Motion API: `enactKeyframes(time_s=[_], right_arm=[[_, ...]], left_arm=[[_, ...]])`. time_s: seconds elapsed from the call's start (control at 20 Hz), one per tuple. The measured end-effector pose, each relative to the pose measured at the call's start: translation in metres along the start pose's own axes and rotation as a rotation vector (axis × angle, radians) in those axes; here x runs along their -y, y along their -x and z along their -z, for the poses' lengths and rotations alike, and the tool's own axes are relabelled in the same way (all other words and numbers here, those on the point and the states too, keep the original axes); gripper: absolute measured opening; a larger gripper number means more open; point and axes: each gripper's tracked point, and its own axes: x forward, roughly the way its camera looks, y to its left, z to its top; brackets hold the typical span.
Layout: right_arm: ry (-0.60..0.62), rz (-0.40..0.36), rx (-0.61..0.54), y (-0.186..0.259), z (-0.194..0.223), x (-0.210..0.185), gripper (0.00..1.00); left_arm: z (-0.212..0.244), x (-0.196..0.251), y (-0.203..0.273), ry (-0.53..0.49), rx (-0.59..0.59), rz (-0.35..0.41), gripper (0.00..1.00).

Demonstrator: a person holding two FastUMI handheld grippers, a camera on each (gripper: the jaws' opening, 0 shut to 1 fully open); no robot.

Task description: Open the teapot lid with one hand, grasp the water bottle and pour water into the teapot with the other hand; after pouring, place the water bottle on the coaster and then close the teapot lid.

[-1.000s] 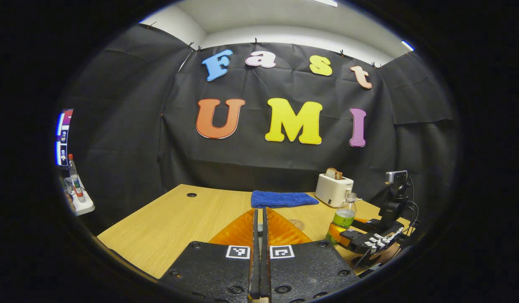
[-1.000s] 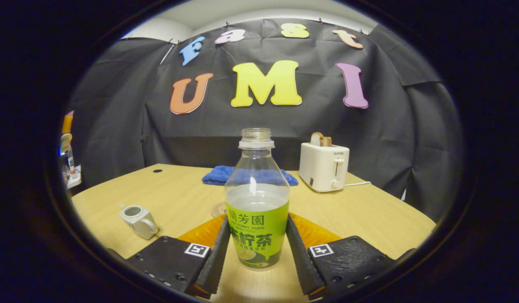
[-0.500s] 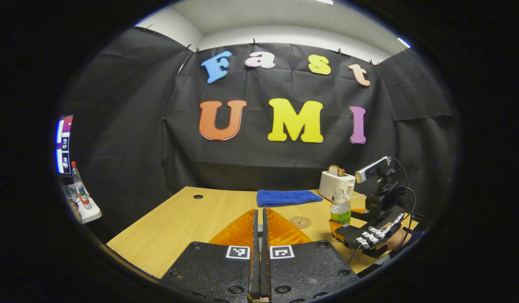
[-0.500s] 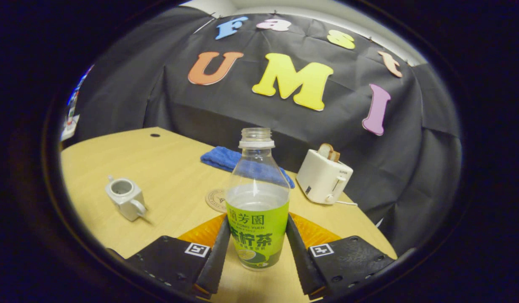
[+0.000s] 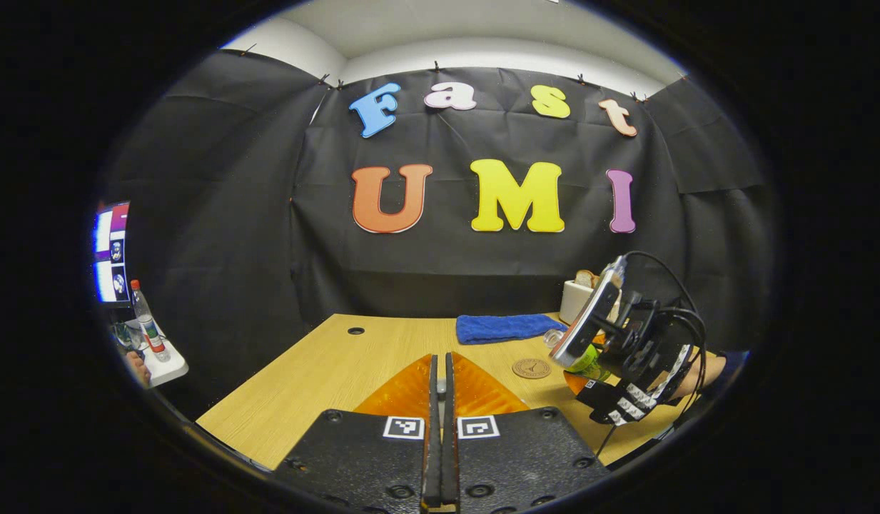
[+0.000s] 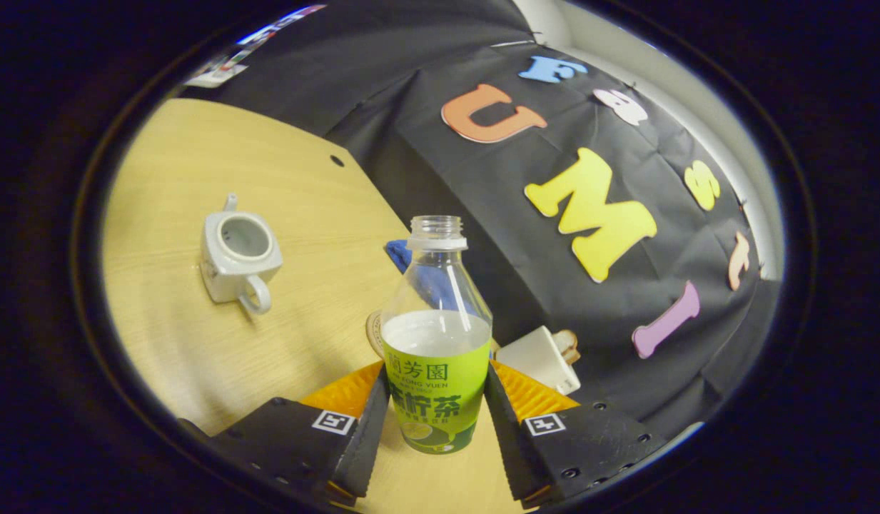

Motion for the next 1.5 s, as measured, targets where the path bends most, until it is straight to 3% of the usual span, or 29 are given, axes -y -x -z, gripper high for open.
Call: enactKeyframes(time_s=[0.35, 0.7, 1.2, 1.5], right_arm=[[0.271, 0.051, 0.031, -0.008, -0.014, -0.013, 0.72], [0.536, 0.158, 0.098, -0.007, -0.032, -0.011, 0.71], [0.818, 0.267, 0.173, 0.005, -0.05, -0.019, 0.71], [0.922, 0.317, 0.2, 0.005, -0.056, -0.02, 0.72]], left_arm=[[-0.002, -0.015, 0.006, -0.01, 0.007, -0.029, 0.03], [0.002, -0.027, 0.005, -0.021, -0.005, -0.061, 0.03], [0.003, -0.027, 0.005, -0.024, -0.006, -0.058, 0.03], [0.004, -0.036, 0.006, -0.016, -0.008, -0.066, 0.03]])
